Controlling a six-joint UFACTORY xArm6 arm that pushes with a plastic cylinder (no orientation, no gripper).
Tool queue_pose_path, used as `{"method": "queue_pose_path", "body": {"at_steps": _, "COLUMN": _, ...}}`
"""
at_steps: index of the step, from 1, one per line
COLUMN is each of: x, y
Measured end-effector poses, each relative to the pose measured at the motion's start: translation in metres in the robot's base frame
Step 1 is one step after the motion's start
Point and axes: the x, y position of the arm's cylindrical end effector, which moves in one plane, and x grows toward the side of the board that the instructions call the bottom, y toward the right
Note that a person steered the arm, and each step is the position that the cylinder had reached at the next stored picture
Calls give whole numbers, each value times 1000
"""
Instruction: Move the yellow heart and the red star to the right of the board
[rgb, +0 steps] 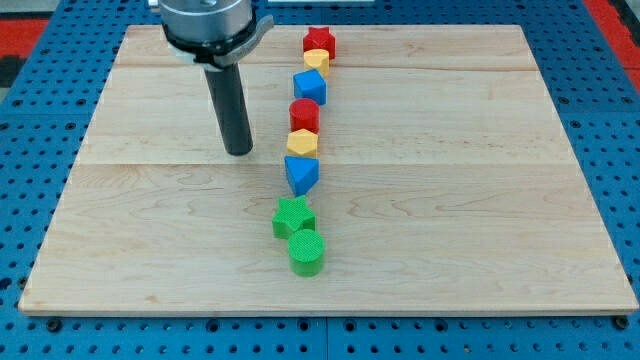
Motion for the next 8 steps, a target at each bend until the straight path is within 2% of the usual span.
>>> {"method": "queue_pose_path", "body": {"at_steps": 1, "x": -48, "y": -24}}
{"method": "queue_pose_path", "body": {"at_steps": 2, "x": -115, "y": -20}}
{"method": "queue_pose_path", "body": {"at_steps": 3, "x": -159, "y": 13}}
{"method": "queue_pose_path", "body": {"at_steps": 4, "x": -184, "y": 15}}
{"method": "queue_pose_path", "body": {"at_steps": 8, "x": -186, "y": 190}}
